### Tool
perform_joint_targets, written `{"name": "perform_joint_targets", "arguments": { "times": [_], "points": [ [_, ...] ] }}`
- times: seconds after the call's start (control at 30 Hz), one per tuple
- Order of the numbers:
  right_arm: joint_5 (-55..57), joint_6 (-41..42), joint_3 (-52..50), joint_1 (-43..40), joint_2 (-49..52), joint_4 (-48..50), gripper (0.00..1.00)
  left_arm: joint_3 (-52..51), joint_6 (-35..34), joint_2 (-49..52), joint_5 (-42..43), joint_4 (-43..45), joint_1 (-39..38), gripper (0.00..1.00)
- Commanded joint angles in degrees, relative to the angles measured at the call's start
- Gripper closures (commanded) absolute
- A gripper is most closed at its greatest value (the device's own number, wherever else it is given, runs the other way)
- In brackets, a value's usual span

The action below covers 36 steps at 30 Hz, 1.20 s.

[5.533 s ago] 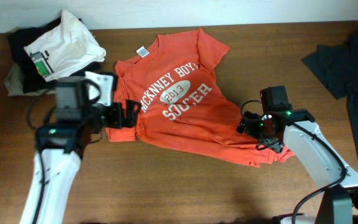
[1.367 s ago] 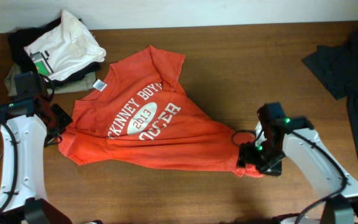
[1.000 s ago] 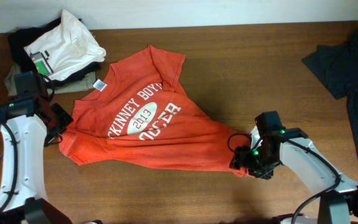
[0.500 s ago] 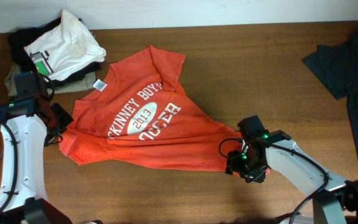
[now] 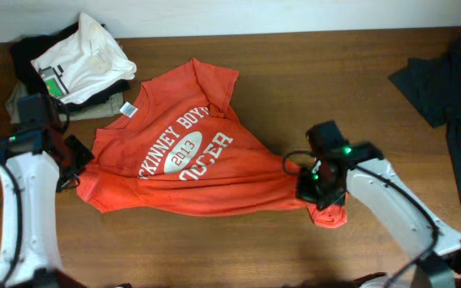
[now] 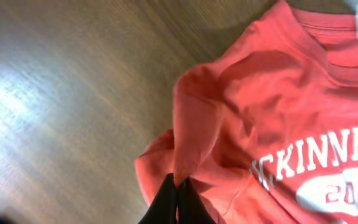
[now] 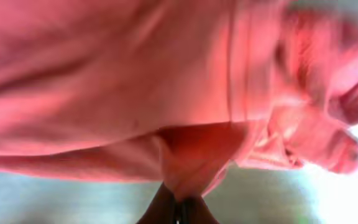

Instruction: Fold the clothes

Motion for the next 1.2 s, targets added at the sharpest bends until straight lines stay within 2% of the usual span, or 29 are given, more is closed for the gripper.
{"name": "perform_joint_targets", "arguments": {
  "times": [0.0, 0.07, 0.1, 0.17, 0.23, 0.37, 0.4, 0.5, 0.63, 0.7, 0.77, 0.83, 0.93, 1.0, 1.17],
  "points": [
    [4.02, -3.89, 12.94, 0.15, -6.58, -7.3, 0.96, 3.65, -0.04, -11.98, 0.15, -2.91, 0.15, 0.99],
    [3.96, -6.88, 21.35, 0.15, -10.34, -11.52, 0.96, 7.87, 1.97, -17.55, 0.13, -5.09, 0.17, 0.99],
    [5.03, -8.31, 29.05, 0.15, -12.92, -15.39, 0.96, 14.05, 2.08, -22.1, 0.13, -7.54, 0.22, 0.99],
    [10.67, -8.33, 41.27, 0.15, -15.04, -20.7, 0.96, 24.37, 4.48, -25.05, 0.09, -10.93, 0.22, 0.99],
    [14.08, -8.33, 54.07, 0.15, -15.23, -26.77, 0.96, 36.98, 5.11, -25.66, -0.48, -15.89, 0.2, 0.99],
    [19.1, -8.33, 73.64, 0.15, -15.26, -33.29, 0.96, 52.26, 6.36, -25.66, -0.48, -22.03, 0.2, 0.99],
    [20.5, -8.31, 80.08, 0.15, -15.23, -34.27, 0.96, 58.77, 6.36, -25.66, -0.46, -23.74, 0.2, 0.99],
    [25.49, -8.33, 92.0, 0.15, -15.23, -33.94, 0.96, 71.01, 6.34, -25.66, -0.33, -25.22, 0.2, 0.99],
    [28.41, -8.28, 94.18, 0.15, -11.5, -31.67, 0.96, 71.14, 6.03, -22.6, 6.29, -20.59, 0.2, 0.99],
    [28.87, -8.31, 94.18, 0.15, -4.33, -31.82, 0.96, 67.28, 6.12, -15.61, 9.81, -20.68, 0.2, 0.99],
    [32.22, -8.31, 94.18, -0.04, 4.76, -31.82, 0.96, 65.18, 6.12, -4.2, 11.43, -19.63, 0.2, 0.99],
    [30.77, -7.87, 94.18, -4.31, 12.81, -31.5, 0.96, 65.18, 6.12, 7.21, 17.79, -18.47, -0.96, 0.99],
    [24.0, -8.33, 94.18, -13.68, 25.62, -28.48, 0.96, 65.18, 6.1, 23.71, 17.18, -10.78, -9.25, 0.99],
    [21.42, -11.1, 94.18, -15.98, 32.57, -25.51, 0.96, 65.18, 5.44, 31.85, 15.98, -6.49, -12.63, 0.99],
    [21.49, -11.06, 94.14, -16.63, 48.19, -17.9, 0.96, 65.18, 5.42, 52.19, 13.03, 5.79, -17.84, 0.99]
  ]
}}
